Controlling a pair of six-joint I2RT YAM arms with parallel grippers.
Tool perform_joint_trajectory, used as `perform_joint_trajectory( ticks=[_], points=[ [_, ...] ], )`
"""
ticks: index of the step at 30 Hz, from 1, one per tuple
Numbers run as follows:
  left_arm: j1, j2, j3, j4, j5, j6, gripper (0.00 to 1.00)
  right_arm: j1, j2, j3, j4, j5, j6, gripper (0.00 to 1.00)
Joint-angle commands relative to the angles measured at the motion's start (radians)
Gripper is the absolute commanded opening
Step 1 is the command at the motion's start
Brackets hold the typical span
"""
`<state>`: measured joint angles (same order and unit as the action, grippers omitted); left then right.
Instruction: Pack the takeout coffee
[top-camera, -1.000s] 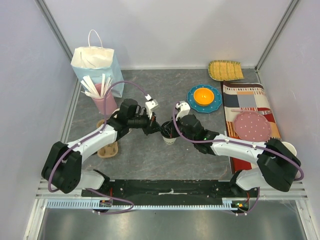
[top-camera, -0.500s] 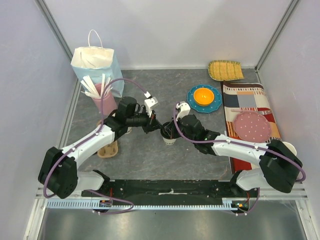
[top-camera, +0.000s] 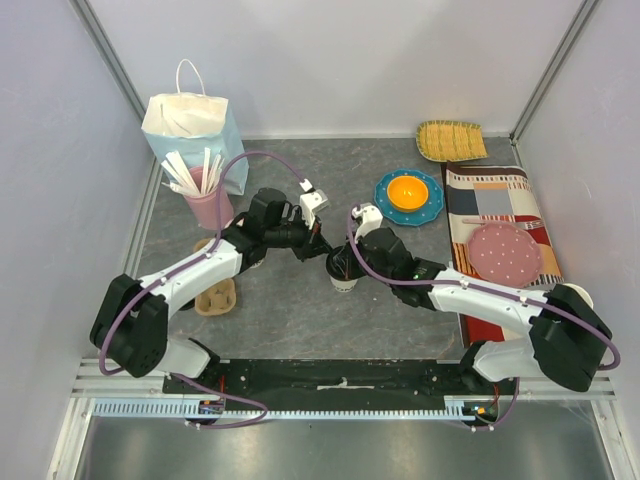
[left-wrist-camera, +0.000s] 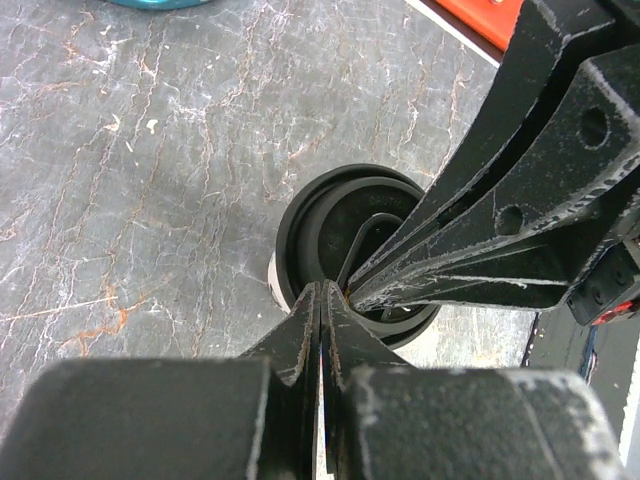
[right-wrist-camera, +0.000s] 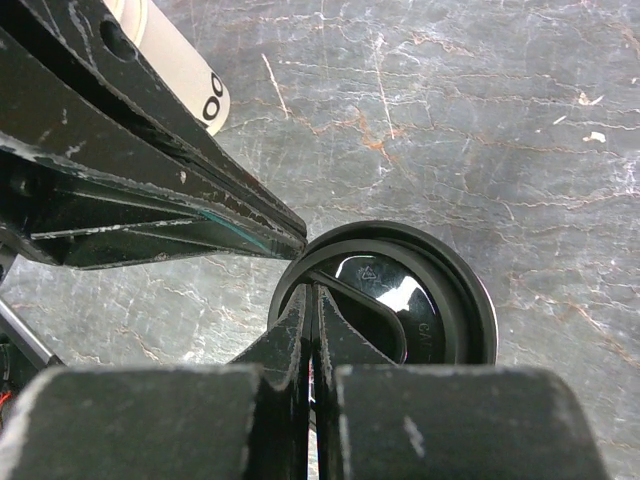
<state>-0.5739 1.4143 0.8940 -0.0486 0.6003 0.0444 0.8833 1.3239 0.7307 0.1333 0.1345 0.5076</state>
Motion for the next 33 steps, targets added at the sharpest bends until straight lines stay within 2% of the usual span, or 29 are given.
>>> perform_joint_trajectory(
  ticks=[1,11,13,19,24,28,33],
  points=[
    [-0.006,-0.018,0.029,0.030,-0.014,-0.017,0.02,-0.004,-0.028,0.070,-0.095,0.037,-0.056,0.00],
    [-0.007,-0.011,0.040,0.033,-0.016,-0.011,0.02,-0.017,-0.064,0.104,-0.132,0.070,-0.075,0.00],
    [-0.014,-0.012,0.055,0.030,-0.019,-0.009,0.02,-0.020,-0.092,0.128,-0.188,0.091,-0.083,0.00],
    [-0.078,-0.041,0.091,0.004,-0.022,-0.035,0.02,-0.026,-0.175,0.187,-0.271,0.136,-0.123,0.00],
    [-0.078,0.009,0.068,0.018,-0.043,-0.051,0.02,-0.046,-0.149,0.101,-0.218,0.071,-0.075,0.00],
    [-0.080,0.098,0.051,-0.003,-0.030,-0.046,0.02,-0.089,-0.091,-0.043,-0.097,-0.015,-0.020,0.00],
    [-0.083,0.127,0.039,0.000,-0.043,-0.014,0.02,-0.101,-0.089,-0.119,-0.073,-0.029,0.006,0.00]
  ],
)
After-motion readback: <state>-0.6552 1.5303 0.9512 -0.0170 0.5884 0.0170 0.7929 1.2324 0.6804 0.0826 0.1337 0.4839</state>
